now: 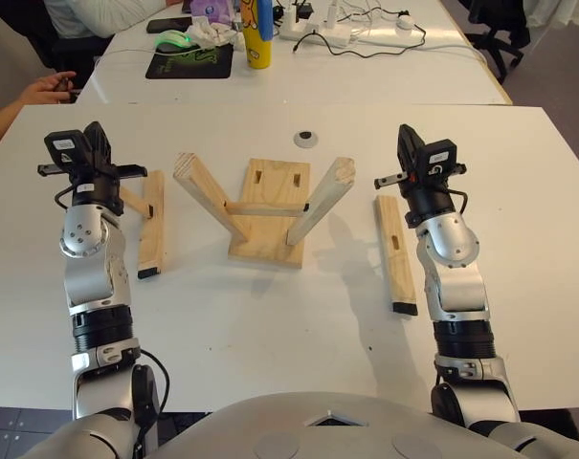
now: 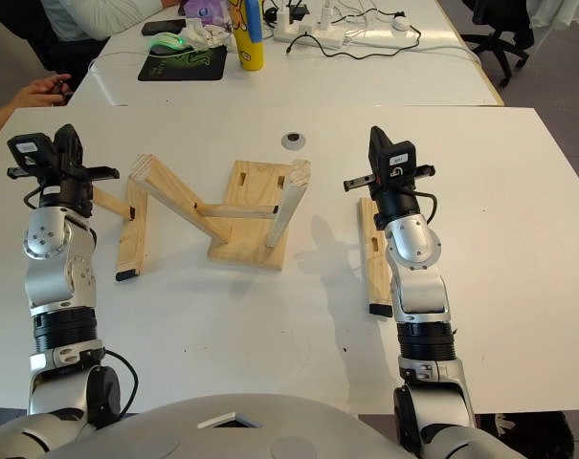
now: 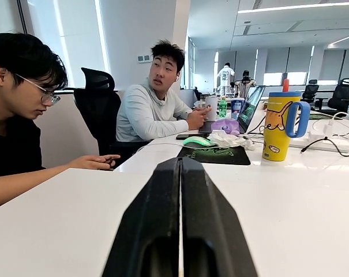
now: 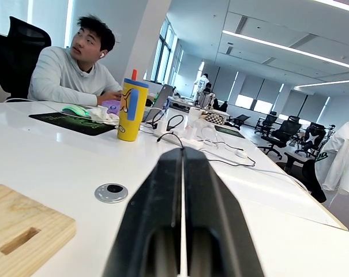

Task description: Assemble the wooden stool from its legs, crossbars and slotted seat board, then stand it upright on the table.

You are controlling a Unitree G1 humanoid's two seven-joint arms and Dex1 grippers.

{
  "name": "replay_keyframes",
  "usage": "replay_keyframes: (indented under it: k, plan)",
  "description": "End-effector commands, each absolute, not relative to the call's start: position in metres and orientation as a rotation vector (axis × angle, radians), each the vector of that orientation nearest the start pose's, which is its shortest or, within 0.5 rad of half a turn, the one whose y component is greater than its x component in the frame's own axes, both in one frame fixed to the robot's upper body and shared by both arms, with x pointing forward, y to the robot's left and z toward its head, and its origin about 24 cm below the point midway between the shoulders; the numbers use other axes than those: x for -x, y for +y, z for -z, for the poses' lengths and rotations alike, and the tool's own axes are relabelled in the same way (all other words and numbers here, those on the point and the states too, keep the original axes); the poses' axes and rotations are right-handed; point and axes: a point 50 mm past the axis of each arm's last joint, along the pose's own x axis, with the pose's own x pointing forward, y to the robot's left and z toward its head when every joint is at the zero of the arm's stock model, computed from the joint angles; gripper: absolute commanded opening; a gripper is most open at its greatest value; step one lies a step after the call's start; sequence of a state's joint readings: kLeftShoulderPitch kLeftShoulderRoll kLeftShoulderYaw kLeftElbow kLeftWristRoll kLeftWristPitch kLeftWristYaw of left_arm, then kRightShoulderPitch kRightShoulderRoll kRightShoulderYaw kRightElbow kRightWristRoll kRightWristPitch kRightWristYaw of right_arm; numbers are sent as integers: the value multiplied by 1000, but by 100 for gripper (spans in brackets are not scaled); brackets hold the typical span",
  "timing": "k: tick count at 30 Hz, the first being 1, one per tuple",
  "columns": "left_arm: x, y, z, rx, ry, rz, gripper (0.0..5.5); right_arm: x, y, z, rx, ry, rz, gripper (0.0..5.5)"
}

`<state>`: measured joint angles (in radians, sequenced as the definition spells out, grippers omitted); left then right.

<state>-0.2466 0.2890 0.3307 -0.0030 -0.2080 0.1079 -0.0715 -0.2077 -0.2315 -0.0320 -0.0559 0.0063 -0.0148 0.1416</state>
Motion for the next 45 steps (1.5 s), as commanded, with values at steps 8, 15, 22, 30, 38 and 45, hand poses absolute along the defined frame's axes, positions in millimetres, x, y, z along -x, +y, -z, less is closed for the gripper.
replay_keyframes:
  k: [8,15,22,30,38,45]
  plan:
    - [-236,259,-228,65,-457,-131,3,-283,-179,-115,247,-260,-120,0]
    - [-181,289,-133,200,-26,-274,98,-276,-185,-112,253,-248,-90,0]
    - [-162,277,-83,348,253,-234,211,-272,-187,-110,259,-243,-73,0]
    - [-173,255,-62,344,423,-108,332,-278,-183,-111,273,-238,-100,0]
    - [-180,254,-44,175,470,-53,346,-279,-178,-113,262,-241,-115,0]
    - [-186,249,-37,77,462,-21,305,-278,-176,-115,257,-242,-127,0]
